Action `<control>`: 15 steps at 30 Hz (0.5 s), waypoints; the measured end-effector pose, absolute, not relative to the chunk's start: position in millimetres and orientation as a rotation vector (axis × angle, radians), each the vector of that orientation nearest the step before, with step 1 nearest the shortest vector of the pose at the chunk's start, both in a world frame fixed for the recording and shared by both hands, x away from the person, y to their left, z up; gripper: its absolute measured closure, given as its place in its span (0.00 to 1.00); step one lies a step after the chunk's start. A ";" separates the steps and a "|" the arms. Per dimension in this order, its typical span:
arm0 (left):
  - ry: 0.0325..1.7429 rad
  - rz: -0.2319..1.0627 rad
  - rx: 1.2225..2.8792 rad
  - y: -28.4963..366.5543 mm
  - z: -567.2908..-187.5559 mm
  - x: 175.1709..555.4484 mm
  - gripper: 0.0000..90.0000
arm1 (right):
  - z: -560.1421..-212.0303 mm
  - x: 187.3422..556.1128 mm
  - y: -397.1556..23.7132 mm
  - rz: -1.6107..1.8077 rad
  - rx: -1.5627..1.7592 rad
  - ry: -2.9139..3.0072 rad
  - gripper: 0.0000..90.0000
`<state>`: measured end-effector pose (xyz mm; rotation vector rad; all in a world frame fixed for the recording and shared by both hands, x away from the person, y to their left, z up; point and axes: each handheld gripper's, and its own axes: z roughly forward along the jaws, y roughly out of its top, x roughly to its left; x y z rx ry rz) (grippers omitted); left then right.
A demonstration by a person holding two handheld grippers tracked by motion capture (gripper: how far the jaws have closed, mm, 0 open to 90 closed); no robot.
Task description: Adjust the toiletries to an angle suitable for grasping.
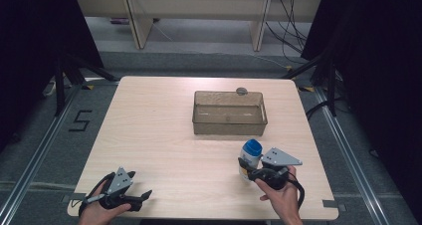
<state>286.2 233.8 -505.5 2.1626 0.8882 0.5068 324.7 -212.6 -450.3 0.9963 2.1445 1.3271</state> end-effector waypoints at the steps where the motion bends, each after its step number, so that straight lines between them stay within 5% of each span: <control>1: 0.883 0.508 2.171 234.1 -505.5 286.8 0.16 | -449.8 326.9 -214.1 1.330 0.989 2.135 0.62; 15: 0.899 0.487 2.134 230.3 -507.3 290.3 0.16 | -440.1 342.2 -233.5 1.314 1.050 2.071 0.62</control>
